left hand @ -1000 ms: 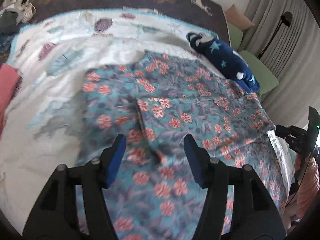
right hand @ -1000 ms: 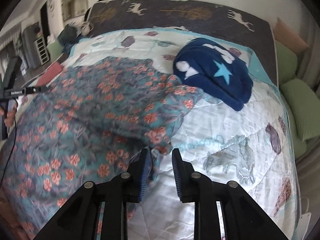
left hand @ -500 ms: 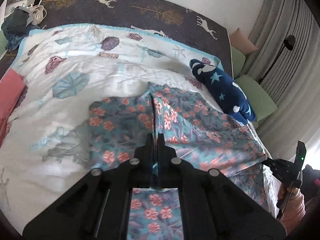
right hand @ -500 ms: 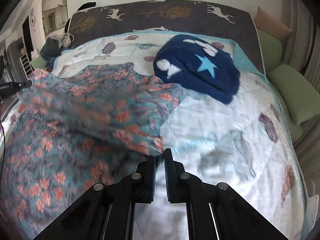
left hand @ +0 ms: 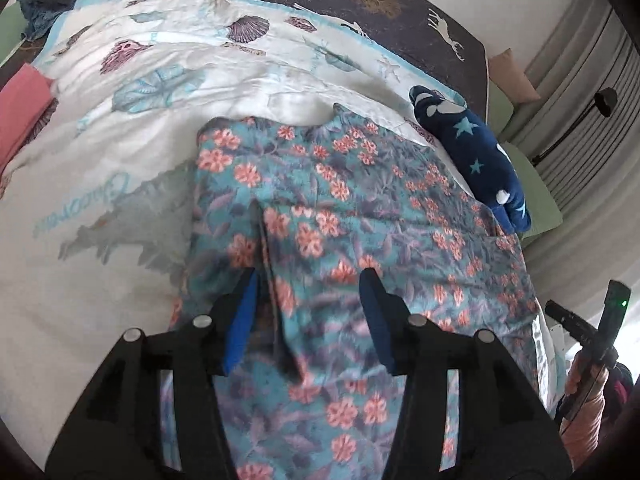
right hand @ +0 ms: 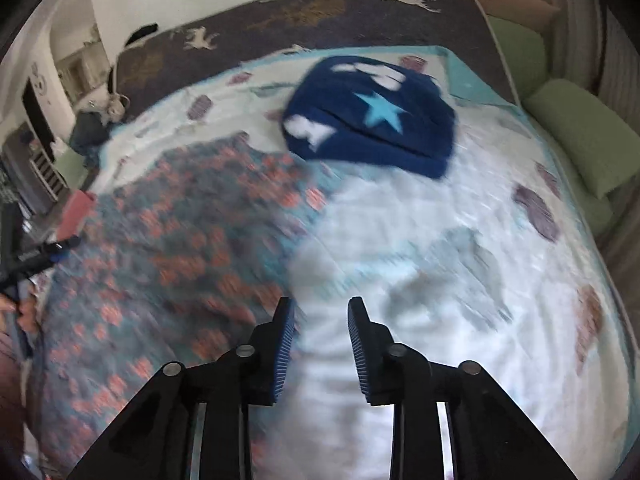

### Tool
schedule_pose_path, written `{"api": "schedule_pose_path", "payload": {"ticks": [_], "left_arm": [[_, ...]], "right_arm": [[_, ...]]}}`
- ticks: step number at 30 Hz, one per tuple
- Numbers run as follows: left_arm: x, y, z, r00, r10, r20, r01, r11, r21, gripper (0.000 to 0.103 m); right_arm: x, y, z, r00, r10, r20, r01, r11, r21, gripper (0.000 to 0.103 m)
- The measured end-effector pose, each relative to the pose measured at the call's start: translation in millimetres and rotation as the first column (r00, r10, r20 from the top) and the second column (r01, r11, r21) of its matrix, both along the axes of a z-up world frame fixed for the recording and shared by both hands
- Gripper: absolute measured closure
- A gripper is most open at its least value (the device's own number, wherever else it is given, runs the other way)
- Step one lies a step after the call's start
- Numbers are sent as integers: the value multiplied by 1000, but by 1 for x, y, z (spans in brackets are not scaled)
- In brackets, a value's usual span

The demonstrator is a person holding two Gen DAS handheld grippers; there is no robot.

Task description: Fold small clothes

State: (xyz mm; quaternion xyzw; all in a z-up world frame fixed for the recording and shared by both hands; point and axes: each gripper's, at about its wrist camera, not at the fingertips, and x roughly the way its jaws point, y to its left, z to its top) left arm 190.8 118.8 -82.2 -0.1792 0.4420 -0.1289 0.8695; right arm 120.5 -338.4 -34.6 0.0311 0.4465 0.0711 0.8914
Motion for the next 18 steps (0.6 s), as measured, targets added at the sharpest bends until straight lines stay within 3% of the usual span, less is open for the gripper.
{"api": "schedule_pose_path", "payload": {"ticks": [1,3,6,8,9,12,15,18], "left_arm": [[4,-2,0,1000,-4,-4,4,1000,0,50],[17,-6,-4,1000,-11,-27,11,1000,18,50],[28,-9,-8,999,-6,-34,8,999,41,50],[31,-8,-4,1000,-1,-20,2,998,55,96],[32,-7,-2,1000,-3,-23,4,999,44,99],[20,-3,29,997,0,83,1,1000,-5,99],[9,-3,80,972,-10,233,15,1000,-20,99],[10,-1,104,949,-17,315,-4,998,67,99]], "right_arm": [[7,2,1,1000,2,4,-3,1000,12,71],[23,3,1,1000,1,5,-1,999,53,55],[58,-15,-11,998,-25,-59,38,972,231,49],[79,-29,-22,989,-62,-131,104,932,346,49],[84,-31,-24,987,-75,-145,122,927,355,49],[94,-28,-23,987,-86,-133,125,942,312,49],[98,-21,-17,992,-64,-107,94,950,297,48],[103,-18,-15,993,-67,-97,94,947,308,43]]}}
